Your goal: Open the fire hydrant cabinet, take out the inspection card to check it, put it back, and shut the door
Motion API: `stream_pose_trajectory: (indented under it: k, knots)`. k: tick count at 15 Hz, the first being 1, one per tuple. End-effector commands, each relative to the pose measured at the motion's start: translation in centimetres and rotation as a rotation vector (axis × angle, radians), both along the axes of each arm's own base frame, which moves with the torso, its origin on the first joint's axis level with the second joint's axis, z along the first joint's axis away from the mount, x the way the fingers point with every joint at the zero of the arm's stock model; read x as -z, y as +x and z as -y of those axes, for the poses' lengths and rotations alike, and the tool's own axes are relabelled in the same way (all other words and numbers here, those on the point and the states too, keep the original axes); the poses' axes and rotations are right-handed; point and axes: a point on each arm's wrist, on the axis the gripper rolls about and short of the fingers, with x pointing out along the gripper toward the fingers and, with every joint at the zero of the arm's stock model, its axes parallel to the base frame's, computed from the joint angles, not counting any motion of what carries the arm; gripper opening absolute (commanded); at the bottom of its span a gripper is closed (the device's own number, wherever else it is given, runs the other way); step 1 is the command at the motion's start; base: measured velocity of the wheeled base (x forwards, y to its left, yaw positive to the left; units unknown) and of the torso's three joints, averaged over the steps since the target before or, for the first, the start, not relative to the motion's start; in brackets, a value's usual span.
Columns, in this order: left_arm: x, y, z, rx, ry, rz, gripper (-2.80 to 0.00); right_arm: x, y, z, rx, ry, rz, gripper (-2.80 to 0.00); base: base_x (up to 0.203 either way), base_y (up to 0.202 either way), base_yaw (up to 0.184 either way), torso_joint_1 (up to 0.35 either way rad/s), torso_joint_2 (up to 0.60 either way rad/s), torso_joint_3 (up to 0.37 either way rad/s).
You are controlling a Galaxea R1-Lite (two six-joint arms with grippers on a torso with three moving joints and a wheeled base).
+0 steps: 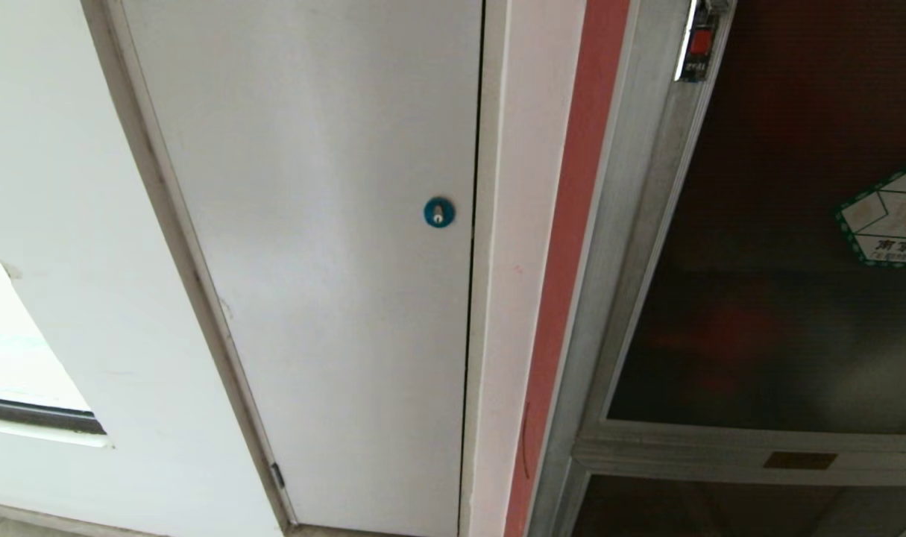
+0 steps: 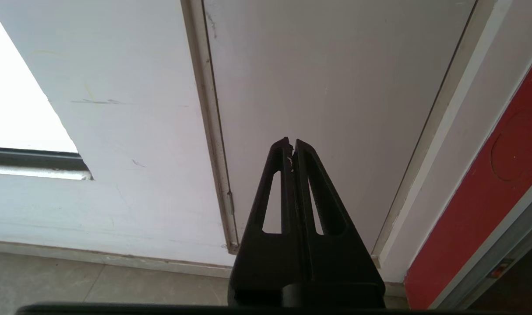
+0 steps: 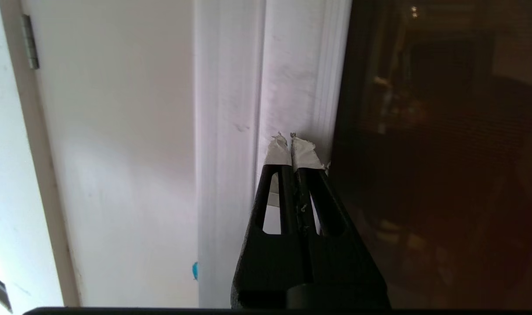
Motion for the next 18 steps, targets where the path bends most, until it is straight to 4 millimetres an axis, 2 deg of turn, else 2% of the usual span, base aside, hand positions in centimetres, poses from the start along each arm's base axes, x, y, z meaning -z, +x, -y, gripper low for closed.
stream_pose_trajectory:
  k: [1, 4, 7, 15, 18]
  knots:
    - [0.0, 0.0, 0.0, 0.000, 0.000, 0.000, -2.80, -0.5, -1.5, 0.0, -0.018, 0.003, 0.015, -2.80, 0.000, 0.000, 0.000, 0.000, 0.00, 0.000]
    - [0.0, 0.0, 0.0, 0.000, 0.000, 0.000, -2.80, 0.2, -3.8, -0.3, -0.106, -0.019, -0.047, -2.80, 0.000, 0.000, 0.000, 0.000, 0.00, 0.000]
    - [0.0, 0.0, 0.0, 0.000, 0.000, -0.001, -2.80, 1.3, -4.7, -0.4, -0.260, -0.034, -0.196, -2.80, 0.000, 0.000, 0.000, 0.000, 0.00, 0.000]
    - [0.0, 0.0, 0.0, 0.000, 0.000, 0.000, -2.80, 1.7, -4.3, 0.0, -0.283, -0.040, -0.247, -2.80, 0.000, 0.000, 0.000, 0.000, 0.00, 0.000]
    - [0.0, 0.0, 0.0, 0.000, -0.002, -0.002, -2.80, 2.3, -3.4, 0.4, -0.259, -0.042, -0.277, -2.80, 0.000, 0.000, 0.000, 0.000, 0.00, 0.000]
